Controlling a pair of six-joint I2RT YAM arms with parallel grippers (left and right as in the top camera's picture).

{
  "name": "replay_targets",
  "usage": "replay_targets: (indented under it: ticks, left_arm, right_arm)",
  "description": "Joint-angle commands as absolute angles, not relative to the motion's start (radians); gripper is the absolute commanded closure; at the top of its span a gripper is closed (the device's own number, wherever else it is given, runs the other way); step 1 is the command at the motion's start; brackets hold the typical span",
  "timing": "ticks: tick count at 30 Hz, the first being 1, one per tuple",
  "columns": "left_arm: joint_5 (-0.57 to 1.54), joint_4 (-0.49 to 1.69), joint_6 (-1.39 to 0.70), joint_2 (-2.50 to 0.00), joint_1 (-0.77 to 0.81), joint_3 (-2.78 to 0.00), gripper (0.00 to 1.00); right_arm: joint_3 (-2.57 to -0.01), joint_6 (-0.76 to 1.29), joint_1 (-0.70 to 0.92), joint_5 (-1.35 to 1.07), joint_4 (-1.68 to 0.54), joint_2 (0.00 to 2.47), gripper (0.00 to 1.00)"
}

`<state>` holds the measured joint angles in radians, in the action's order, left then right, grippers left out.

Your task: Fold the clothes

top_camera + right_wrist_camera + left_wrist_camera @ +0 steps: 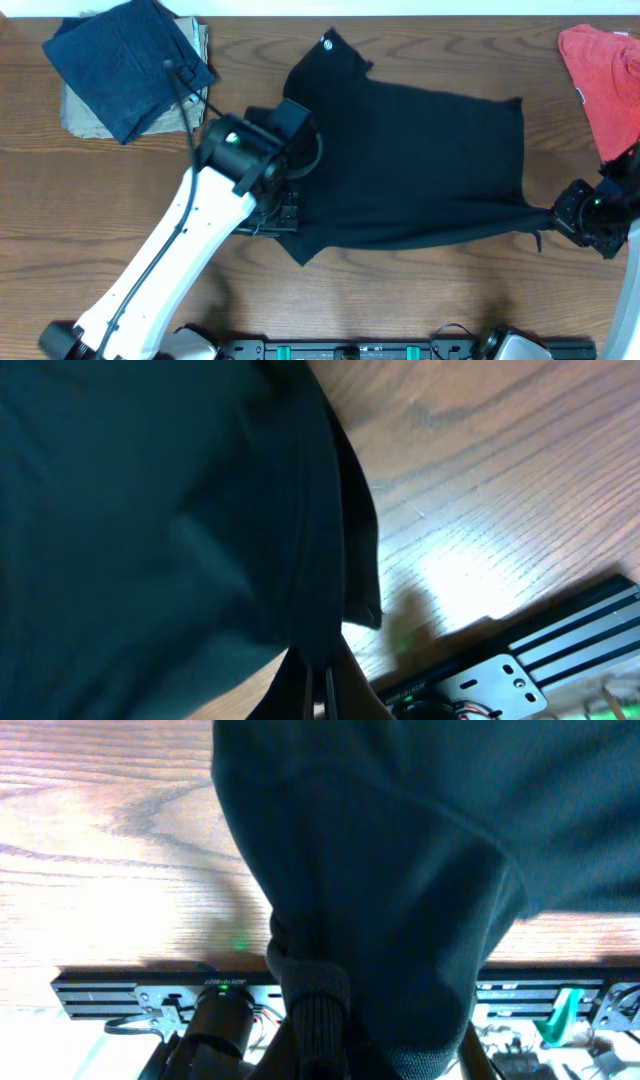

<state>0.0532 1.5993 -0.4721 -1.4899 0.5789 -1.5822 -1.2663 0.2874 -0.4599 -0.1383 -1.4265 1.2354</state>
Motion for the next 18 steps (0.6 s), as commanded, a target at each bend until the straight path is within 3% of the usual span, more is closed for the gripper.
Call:
replay_targets:
  ticks: [1,13,18]
  left_arm:
    - [0.039,1.607,-0.505,-1.457,0.58,-1.54,0.94]
    - [0.07,1.482,-0.514,-1.436,0.616,-1.394,0.94]
    - [-0.007,1.376,-0.514,-1.436,0.612,-1.394,0.94]
  right_arm:
    - [-1.266,0.318,-0.464,-0.134,-1.424,1.166,0.98]
    - [-1.264,0.321,-0.464,-0.127,-1.452,1.124,0.99]
    - [-1.253,0.321,-0.464,-0.119,-1.439,1.125,0.98]
